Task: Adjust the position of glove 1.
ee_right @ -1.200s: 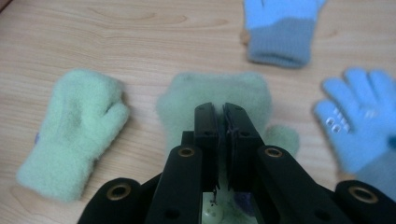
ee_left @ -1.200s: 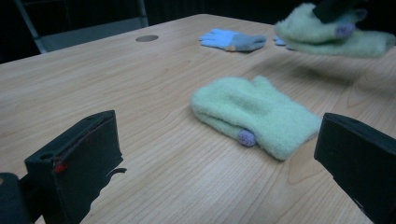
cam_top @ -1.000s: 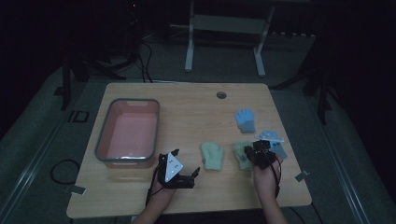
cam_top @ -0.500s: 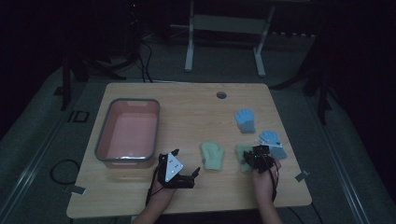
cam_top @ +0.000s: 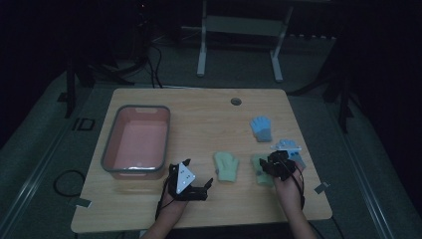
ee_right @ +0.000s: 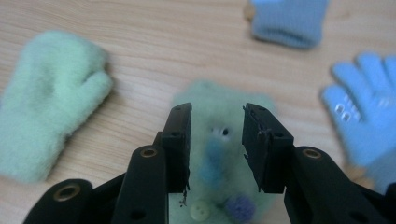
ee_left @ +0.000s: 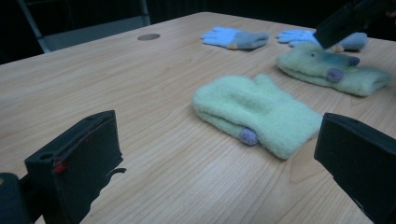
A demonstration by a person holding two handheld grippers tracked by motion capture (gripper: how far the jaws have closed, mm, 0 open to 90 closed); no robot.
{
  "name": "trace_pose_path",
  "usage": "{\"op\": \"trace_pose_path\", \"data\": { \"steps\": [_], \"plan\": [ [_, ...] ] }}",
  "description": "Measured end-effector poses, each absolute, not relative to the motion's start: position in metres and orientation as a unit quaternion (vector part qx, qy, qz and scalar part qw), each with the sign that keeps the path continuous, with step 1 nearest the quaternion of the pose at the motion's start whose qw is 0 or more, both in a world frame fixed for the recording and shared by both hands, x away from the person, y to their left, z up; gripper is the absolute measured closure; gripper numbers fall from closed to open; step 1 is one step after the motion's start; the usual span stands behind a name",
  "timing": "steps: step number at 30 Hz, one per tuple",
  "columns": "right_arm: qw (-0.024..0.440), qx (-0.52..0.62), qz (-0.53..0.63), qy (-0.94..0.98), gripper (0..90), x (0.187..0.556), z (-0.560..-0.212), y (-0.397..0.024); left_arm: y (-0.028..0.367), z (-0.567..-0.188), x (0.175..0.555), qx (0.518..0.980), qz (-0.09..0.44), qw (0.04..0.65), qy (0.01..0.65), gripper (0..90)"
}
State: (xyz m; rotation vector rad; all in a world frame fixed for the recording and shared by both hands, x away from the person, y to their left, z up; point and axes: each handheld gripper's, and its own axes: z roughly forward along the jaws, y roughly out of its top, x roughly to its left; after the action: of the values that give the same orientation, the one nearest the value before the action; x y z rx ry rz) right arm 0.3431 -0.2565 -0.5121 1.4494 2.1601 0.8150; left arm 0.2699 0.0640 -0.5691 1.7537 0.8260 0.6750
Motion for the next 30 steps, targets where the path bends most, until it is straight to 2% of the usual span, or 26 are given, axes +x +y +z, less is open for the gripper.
{"op": "trace_pose_path", "data": {
  "steps": [3, 10, 21, 25, 30],
  "plan": [
    [0.211, 0.491, 0.296, 0.792, 62.3, 0.346, -0.505, -0.262, 0.064, -0.569, 0.27, 0.731, 0.281, 0.519, 0.344, 0.6],
    [0.174, 0.418, 0.329, 0.829, 61.7, 0.353, -0.497, -0.285, 0.064, -0.569, 0.27, 0.73, 0.282, 0.517, 0.345, 0.6],
    [0.14, 0.374, 0.326, 0.857, 61.7, 0.35, -0.521, -0.297, 0.063, -0.569, 0.27, 0.732, 0.284, 0.516, 0.343, 0.6],
    [0.141, 0.37, 0.311, 0.864, 61.7, 0.349, -0.535, -0.291, 0.064, -0.569, 0.27, 0.732, 0.283, 0.517, 0.342, 0.6],
    [0.16, 0.355, 0.304, 0.869, 66.1, 0.345, -0.542, -0.289, 0.064, -0.569, 0.27, 0.731, 0.282, 0.518, 0.343, 0.6]
  ]
}}
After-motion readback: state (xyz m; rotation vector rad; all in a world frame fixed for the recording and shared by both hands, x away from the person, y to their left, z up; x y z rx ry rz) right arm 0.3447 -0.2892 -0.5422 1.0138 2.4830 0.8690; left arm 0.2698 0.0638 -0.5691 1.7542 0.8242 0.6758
